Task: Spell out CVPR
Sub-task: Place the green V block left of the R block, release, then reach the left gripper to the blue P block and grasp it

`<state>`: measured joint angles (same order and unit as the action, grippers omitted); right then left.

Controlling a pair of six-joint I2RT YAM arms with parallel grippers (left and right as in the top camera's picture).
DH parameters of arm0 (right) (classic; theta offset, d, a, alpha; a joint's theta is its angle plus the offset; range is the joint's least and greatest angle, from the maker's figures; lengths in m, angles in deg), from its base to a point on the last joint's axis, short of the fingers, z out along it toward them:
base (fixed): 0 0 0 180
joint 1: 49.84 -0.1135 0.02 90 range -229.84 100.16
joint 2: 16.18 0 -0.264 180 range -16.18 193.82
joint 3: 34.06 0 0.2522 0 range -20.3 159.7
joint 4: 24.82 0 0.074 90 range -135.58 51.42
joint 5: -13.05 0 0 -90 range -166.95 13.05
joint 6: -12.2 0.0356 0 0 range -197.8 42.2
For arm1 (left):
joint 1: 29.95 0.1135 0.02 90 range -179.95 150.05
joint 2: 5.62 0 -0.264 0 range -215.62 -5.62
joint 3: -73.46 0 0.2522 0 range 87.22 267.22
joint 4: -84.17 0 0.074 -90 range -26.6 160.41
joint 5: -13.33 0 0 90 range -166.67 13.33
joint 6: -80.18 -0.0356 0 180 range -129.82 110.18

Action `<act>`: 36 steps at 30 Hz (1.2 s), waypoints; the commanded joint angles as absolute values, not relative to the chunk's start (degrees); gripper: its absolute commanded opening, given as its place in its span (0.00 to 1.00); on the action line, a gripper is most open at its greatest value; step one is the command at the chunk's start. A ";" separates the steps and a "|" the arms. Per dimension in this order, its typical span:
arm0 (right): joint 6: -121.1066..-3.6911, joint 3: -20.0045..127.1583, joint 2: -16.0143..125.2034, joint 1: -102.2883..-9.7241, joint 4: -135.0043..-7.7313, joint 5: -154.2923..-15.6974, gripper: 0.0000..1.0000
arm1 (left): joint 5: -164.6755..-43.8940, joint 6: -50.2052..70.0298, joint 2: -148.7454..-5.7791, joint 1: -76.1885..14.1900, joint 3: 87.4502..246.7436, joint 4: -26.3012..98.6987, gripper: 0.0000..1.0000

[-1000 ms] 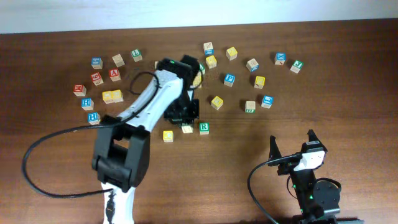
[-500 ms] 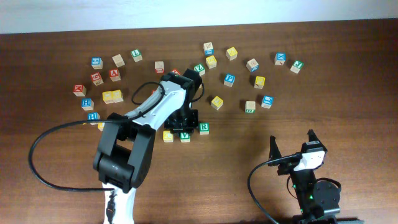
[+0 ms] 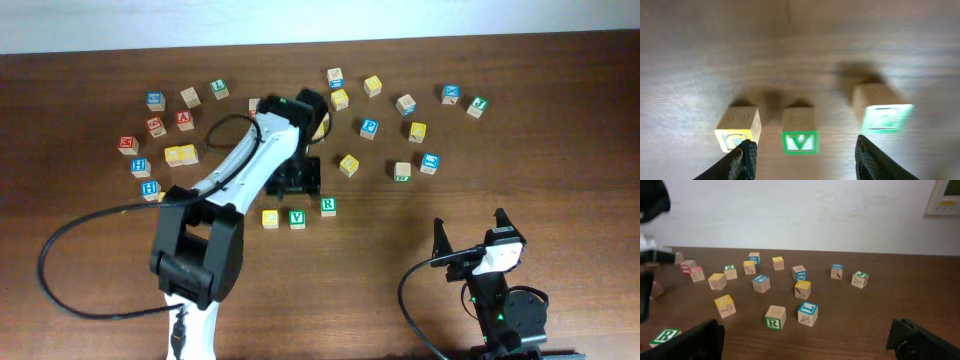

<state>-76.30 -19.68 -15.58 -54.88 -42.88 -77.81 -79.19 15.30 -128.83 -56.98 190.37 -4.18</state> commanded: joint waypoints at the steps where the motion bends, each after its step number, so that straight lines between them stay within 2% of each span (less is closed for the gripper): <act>1: -76.08 -19.98 -15.97 -54.60 -43.16 -77.14 0.98 | -78.14 14.25 -127.94 -55.47 203.20 -9.03 0.55; 2: -76.08 -19.98 -15.97 -54.60 -43.16 -77.14 0.98 | -78.12 14.27 -127.94 -54.40 207.90 -10.54 0.56; 3: -76.08 -19.98 -15.97 -54.60 -43.16 -77.14 0.98 | -78.14 14.29 -127.94 -53.13 211.12 -11.35 0.71; 4: -76.08 -19.98 -15.97 -54.60 -43.16 -77.14 0.98 | -78.17 14.32 -127.94 -51.99 212.32 -11.29 0.97; 5: -76.08 -19.98 -15.97 -54.60 -43.16 -77.16 0.98 | -78.17 14.34 -127.94 -51.40 212.30 -11.26 0.99; 14: -76.08 -19.98 -15.97 -54.60 -43.16 -77.14 0.98 | -78.87 14.27 -127.94 -51.64 212.01 -12.29 0.99; 16: -76.08 -19.98 -15.97 -54.60 -43.16 -77.14 0.98 | -86.69 4.11 -127.96 -53.33 212.01 -12.01 0.99; 20: -76.08 -19.98 -15.97 -54.60 -43.16 -77.14 0.98 | -80.94 4.17 -127.94 -56.39 212.01 -9.93 0.99; 31: -76.08 -19.98 -15.97 -54.60 -43.16 -77.14 0.98 | -81.84 4.20 -127.96 -56.45 211.97 -4.68 0.99; 36: -76.08 -19.98 -15.97 -54.60 -43.16 -77.14 0.98 | -81.82 4.20 -127.96 -59.60 211.97 -5.10 0.99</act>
<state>-76.30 -19.68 -15.60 -54.88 -42.88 -77.81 -81.60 5.09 -128.64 -58.05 211.29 -5.41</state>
